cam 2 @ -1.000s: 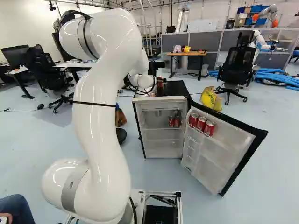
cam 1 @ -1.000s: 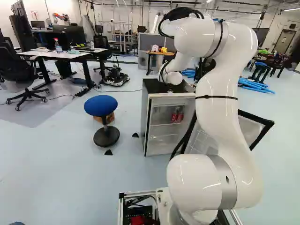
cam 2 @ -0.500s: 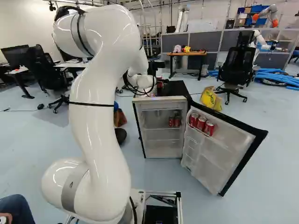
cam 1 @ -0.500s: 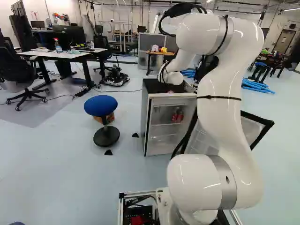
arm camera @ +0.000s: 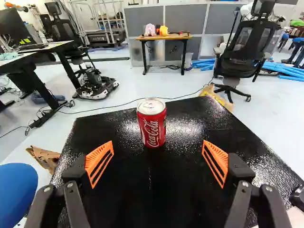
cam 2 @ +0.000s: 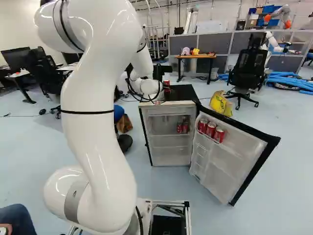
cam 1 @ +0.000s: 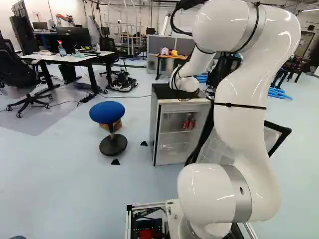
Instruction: Grab a drink from the fridge
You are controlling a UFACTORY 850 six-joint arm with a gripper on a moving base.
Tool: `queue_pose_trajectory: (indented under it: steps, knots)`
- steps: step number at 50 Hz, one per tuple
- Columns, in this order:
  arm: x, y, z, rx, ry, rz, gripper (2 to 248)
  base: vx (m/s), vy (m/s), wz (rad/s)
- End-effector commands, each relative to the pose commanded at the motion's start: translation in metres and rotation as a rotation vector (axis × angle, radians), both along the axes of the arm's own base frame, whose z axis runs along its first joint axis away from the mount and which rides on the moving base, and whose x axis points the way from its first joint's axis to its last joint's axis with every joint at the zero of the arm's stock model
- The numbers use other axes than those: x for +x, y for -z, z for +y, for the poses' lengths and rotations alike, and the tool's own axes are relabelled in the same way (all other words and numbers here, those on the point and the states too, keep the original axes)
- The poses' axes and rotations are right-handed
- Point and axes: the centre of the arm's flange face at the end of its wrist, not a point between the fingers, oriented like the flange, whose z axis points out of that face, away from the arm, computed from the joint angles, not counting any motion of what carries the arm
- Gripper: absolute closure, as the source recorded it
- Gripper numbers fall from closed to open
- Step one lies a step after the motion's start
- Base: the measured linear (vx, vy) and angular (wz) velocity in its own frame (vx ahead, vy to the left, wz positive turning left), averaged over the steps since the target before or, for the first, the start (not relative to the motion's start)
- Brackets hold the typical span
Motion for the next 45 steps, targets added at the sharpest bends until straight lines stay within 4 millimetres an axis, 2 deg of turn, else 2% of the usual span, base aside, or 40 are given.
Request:
queue_pose_trajectory:
  steps: [37, 45]
  knots:
    - [-0.079, -0.044, -0.005, -0.003, 0.031, -0.022, 3, 0.0, 0.0, 0.0]
    - [-0.095, -0.044, -0.009, 0.001, 0.044, -0.003, 3, 0.0, 0.0, 0.0]
